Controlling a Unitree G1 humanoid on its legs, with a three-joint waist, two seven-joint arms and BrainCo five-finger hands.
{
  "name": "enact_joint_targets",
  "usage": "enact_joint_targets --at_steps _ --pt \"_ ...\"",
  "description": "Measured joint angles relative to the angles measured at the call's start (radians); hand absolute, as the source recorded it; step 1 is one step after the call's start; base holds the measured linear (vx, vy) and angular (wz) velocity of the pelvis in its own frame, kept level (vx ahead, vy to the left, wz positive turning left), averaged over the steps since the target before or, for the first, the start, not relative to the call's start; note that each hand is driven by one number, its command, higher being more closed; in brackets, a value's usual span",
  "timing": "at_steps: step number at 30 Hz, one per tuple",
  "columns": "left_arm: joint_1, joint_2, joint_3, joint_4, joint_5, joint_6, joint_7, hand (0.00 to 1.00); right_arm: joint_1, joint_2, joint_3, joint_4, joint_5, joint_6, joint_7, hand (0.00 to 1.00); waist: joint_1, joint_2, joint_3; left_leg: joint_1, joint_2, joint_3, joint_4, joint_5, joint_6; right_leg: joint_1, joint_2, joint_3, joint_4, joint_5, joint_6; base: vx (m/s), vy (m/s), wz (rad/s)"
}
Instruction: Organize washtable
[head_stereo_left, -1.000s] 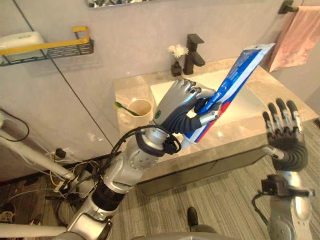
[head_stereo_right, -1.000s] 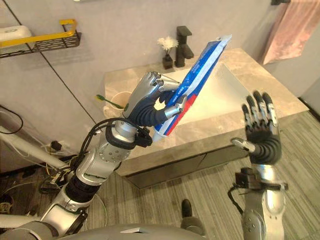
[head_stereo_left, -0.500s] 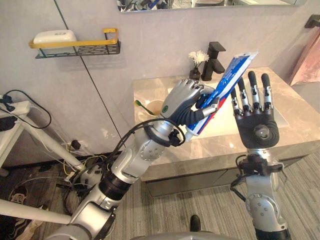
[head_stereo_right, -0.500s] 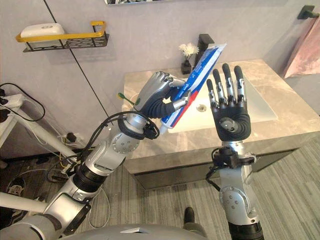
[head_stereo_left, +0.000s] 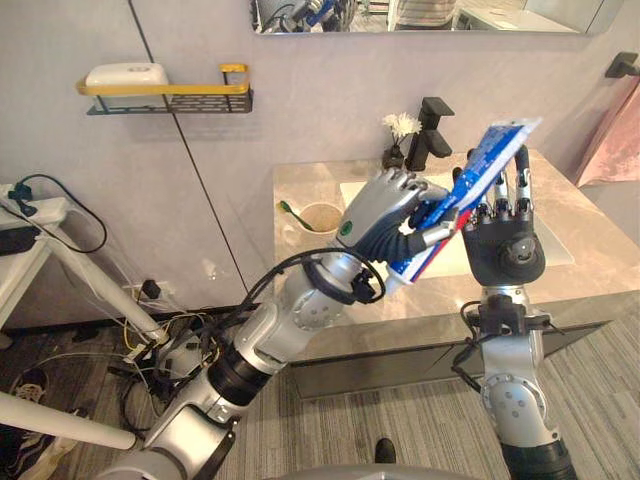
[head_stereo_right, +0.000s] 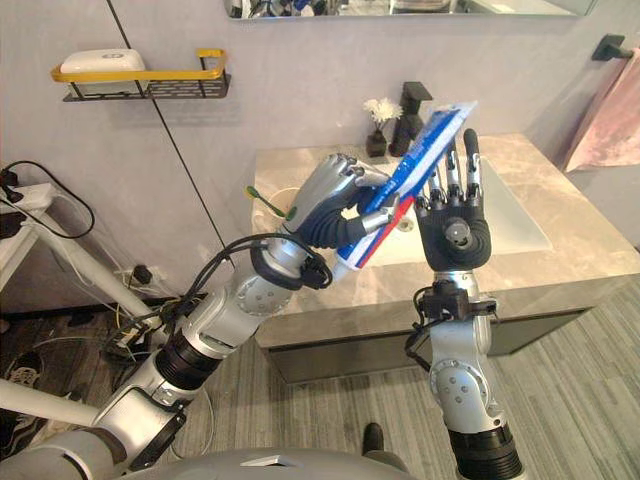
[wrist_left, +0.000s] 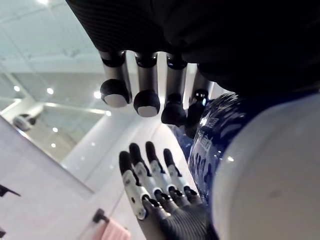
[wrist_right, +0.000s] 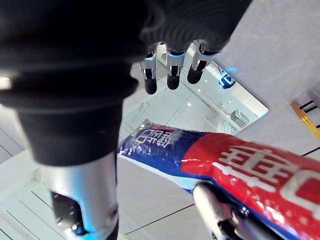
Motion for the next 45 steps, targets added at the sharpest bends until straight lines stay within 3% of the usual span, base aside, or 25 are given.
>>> enact_joint_targets --at_steps 8,28,34,45 --pt "-0.003 0.000 -0.005 -0.005 0.001 -0.001 0.036 1.00 -0.013 0.017 -0.009 0.004 0.019 -0.040 -0.032 0.00 0.001 0.000 -0.002 0.000 -0.001 -0.001 0.000 0.000 0.000 0.000 -0.001 -0.001 0.000 0.000 0.000 0.00 0.000 0.00" --pt "-0.045 -0.007 -0.146 -0.001 0.029 -0.019 0.036 1.00 -0.041 0.040 0.029 0.046 0.079 -0.087 -0.046 0.00 0.002 -0.003 -0.028 -0.003 -0.001 -0.004 -0.004 0.001 0.000 -0.002 -0.001 -0.006 0.000 -0.001 -0.001 0.00 0.000 0.00" --pt "-0.045 -0.007 -0.148 0.011 0.037 -0.020 0.046 1.00 -0.041 0.029 0.070 0.046 0.110 -0.075 -0.032 0.00 0.002 -0.008 -0.028 -0.004 -0.001 -0.004 -0.005 0.001 0.000 -0.003 -0.001 -0.006 0.000 -0.001 -0.001 0.00 0.000 0.00" --pt "-0.071 0.037 -0.153 0.033 0.037 -0.044 0.053 1.00 -0.037 -0.119 0.109 0.047 0.157 -0.012 0.054 0.00 0.002 -0.024 -0.026 -0.007 0.000 -0.006 -0.002 0.001 0.000 -0.003 -0.002 -0.008 0.000 -0.001 -0.001 0.00 0.000 0.00"
